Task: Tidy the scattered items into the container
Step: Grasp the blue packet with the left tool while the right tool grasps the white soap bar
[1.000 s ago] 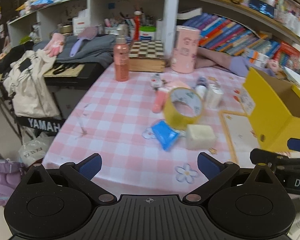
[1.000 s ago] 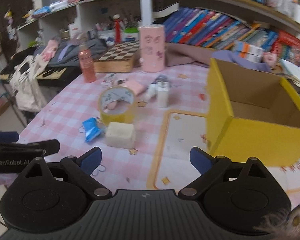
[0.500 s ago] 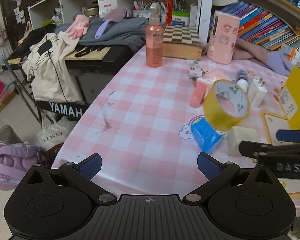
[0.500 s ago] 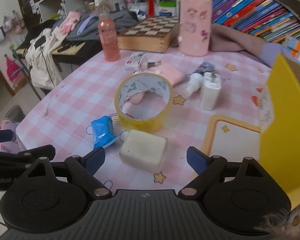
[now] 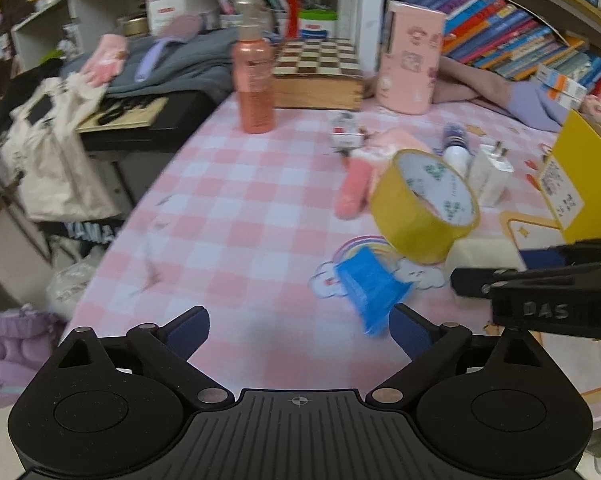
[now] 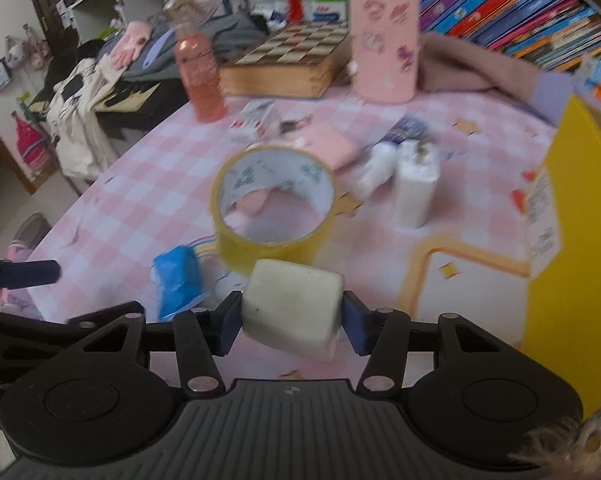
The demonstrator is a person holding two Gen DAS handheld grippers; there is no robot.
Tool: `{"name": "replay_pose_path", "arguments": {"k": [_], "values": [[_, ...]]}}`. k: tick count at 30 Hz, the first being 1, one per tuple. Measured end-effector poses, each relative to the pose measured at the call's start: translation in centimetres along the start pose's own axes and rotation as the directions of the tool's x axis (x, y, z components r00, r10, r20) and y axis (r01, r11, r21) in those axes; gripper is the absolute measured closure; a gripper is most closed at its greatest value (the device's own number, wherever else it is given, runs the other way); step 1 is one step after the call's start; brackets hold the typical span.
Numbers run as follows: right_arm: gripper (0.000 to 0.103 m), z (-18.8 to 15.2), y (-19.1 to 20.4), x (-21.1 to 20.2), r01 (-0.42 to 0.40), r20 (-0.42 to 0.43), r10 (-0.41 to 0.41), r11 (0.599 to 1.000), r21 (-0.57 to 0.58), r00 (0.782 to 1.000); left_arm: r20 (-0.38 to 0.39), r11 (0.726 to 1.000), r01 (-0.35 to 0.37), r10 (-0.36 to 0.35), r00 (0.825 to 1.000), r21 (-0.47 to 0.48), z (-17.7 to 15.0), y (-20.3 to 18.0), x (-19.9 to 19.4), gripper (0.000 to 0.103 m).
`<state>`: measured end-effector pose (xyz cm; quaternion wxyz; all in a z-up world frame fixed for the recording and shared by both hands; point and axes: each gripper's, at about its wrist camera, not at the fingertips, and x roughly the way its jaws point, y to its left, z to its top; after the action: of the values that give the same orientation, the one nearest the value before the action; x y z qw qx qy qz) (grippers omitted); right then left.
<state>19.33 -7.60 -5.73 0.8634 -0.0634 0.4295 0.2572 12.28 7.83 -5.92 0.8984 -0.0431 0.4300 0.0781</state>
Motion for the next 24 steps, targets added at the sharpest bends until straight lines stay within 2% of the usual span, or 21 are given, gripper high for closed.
{"name": "replay_pose_path", "arguments": {"k": [6,11,13,16,19,24], "values": [[0.054,-0.1,-1.4,-1.7,0.03,0.008,-0.031,0.999,0.026,1.0,0.001,0.996,0.066,-0.066,0.998,0.064,1.2,-2.0,2.0,0.015],[0.054,-0.2,-1.4,-2.8,0.058,0.028,-0.058,0.998,0.013,0.998,-0.037,0.992,0.076,-0.073,0.997,0.104,1.4,-3.1,3.8,0.037],[0.054,-0.1,-1.4,-3.1,0.066,0.034,-0.067,0.998,0.018,0.997,-0.019,0.99,0.073,-0.072,0.997,0.123,1.2,-3.3,4.0,0.05],[0.054,-0.2,-1.4,-3.6,0.076,0.042,-0.077,0.997,0.031,0.996,-0.008,0.99,0.08,-0.079,0.997,0.119,1.4,-2.9,3.9,0.059],[0.054,-0.3,-1.2,-4.1,0.082,0.054,-0.084,0.996,0.04,0.995,-0.008,0.991,0.098,-0.098,0.995,0.095,1.5,-2.1,3.4,0.063],[0.054,-0.4,-0.8,-5.2,0.077,0.069,-0.08,0.996,0.053,0.994,0.045,0.987,0.135,-0.139,0.989,0.089,2.1,-1.4,0.5,0.064]]}}
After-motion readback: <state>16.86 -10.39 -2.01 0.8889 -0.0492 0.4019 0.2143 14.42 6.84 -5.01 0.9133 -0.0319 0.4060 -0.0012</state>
